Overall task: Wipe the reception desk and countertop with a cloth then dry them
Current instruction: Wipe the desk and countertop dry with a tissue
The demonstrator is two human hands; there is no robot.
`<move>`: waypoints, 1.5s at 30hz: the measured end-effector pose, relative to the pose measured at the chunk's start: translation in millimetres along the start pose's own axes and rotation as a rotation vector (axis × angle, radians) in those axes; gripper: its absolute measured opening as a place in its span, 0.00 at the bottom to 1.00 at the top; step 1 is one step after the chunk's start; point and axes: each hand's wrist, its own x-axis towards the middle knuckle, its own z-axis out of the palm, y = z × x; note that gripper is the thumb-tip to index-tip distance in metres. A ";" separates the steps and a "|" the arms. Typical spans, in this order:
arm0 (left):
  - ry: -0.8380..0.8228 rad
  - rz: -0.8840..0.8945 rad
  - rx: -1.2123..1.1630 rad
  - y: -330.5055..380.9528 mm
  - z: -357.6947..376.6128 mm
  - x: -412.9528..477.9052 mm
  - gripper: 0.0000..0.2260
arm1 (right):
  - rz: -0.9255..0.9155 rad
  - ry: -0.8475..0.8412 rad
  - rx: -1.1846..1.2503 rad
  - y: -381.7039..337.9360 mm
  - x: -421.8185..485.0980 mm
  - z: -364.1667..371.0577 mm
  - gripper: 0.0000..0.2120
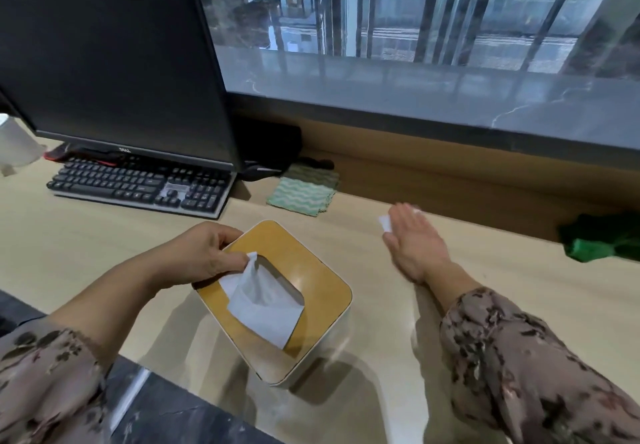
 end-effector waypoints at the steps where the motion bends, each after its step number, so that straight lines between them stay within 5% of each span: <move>1: -0.001 0.000 -0.003 1.9 0.4 2.4 0.05 | 0.071 -0.001 -0.021 7.9 4.2 -1.2 0.28; 4: -0.009 0.007 -0.020 10.5 3.1 11.2 0.05 | 0.095 0.025 0.053 -12.1 7.4 5.2 0.36; 8: -0.015 0.006 -0.019 23.9 8.2 21.5 0.06 | -0.320 -0.105 -0.024 -75.1 -0.6 29.1 0.33; 11: -0.008 0.004 0.005 32.8 9.5 29.6 0.05 | -0.369 -0.114 -0.031 -62.3 6.7 31.0 0.33; 15: -0.013 0.014 0.047 43.5 12.3 41.9 0.05 | -0.003 -0.072 0.153 11.0 6.1 5.7 0.30; 18: -0.021 0.033 0.052 51.3 17.9 49.6 0.04 | 0.287 -0.084 0.043 75.8 -7.5 -16.7 0.23; 21: -0.015 0.029 0.043 56.2 22.0 57.2 0.05 | 0.569 -0.153 -0.004 112.3 -14.3 -21.7 0.27; 25: -0.020 0.030 0.048 58.3 22.4 68.1 0.05 | 0.671 -0.064 0.047 93.8 0.3 -17.7 0.30; 35: -0.005 0.014 0.000 56.6 16.6 91.6 0.04 | 0.149 -0.259 0.232 -33.1 105.6 -14.0 0.22; 40: -0.030 0.011 -0.002 59.6 22.6 104.6 0.04 | -0.009 -0.239 0.162 -7.3 112.0 -1.7 0.26; 45: -0.067 0.026 0.031 63.3 27.7 109.8 0.06 | 0.131 -0.064 0.092 63.6 83.8 -4.1 0.26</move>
